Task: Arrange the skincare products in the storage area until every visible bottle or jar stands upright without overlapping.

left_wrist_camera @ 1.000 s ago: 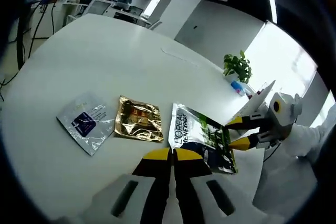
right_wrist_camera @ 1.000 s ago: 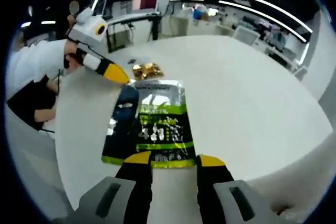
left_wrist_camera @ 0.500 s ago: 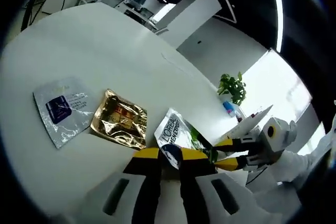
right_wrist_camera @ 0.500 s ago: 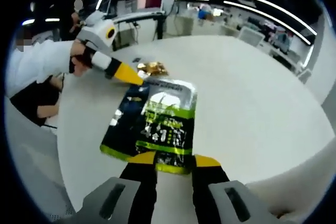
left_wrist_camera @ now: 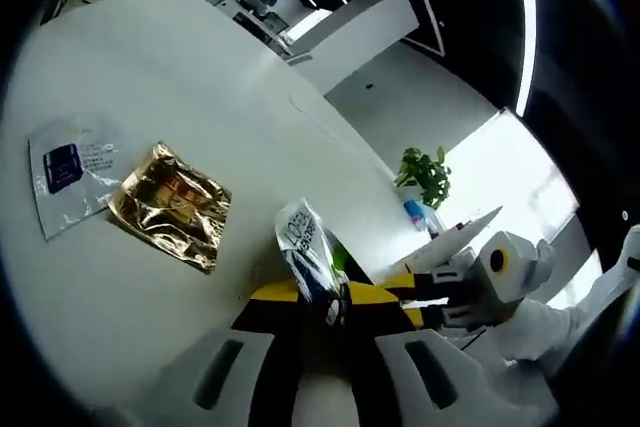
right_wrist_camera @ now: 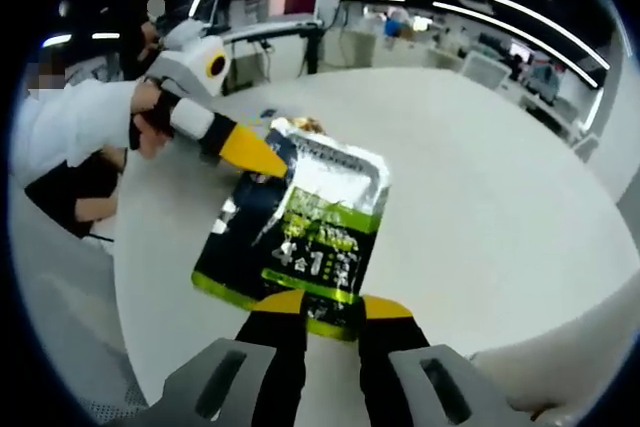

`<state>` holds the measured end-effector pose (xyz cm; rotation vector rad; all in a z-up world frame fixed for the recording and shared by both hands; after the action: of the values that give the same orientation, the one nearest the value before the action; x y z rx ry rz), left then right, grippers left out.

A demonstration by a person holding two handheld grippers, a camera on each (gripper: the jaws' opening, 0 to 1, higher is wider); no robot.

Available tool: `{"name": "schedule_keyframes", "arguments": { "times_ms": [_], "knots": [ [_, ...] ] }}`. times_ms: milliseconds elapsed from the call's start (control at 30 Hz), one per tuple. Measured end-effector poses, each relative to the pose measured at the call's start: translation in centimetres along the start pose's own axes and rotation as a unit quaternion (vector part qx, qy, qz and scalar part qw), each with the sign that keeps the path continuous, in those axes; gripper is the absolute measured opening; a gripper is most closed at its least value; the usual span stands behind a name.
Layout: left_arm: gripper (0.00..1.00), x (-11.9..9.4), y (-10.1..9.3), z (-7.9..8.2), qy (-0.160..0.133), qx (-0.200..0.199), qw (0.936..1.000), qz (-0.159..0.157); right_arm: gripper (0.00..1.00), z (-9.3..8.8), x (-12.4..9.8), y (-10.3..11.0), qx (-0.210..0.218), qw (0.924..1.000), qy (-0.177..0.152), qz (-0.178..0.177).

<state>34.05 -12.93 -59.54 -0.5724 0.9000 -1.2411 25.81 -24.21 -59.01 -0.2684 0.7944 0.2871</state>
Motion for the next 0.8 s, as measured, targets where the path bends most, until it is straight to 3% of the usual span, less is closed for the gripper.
{"name": "schedule_keyframes", "arguments": {
  "times_ms": [167, 267, 333, 800],
  "knots": [
    [0.04, 0.0, -0.1, -0.1, 0.006, 0.003, 1.0, 0.004, 0.13, 0.0, 0.0, 0.1, -0.002, 1.0, -0.001, -0.001],
    [0.0, 0.0, -0.6, 0.3, 0.0, -0.011, 0.9999, -0.009, 0.14, 0.0, 0.0, 0.0, -0.003, 1.0, -0.001, -0.001],
    [0.0, -0.1, -1.0, 0.5, 0.0, 0.006, 0.9999, -0.011, 0.14, 0.0, -0.1, 0.1, -0.014, 0.9999, -0.001, 0.001],
    [0.0, -0.8, -6.3, 0.5, 0.006, 0.057, 0.9965, -0.061, 0.19, 0.6, -2.5, 0.4, 0.008, 0.9996, -0.024, 0.009]
  ]
}}
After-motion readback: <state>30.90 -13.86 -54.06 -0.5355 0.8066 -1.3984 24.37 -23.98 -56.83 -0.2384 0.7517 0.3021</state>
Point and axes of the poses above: the point that each gripper's makers call its tool centre point, and the gripper's own axes: x roughly forward along the fingers, y roughly to its left, z roughly out of its top, the point moved 4 cm from there along -x, roughly backward along the fingers, and after that the axes turned 6 degrees about -z, right-handed, at the moved point
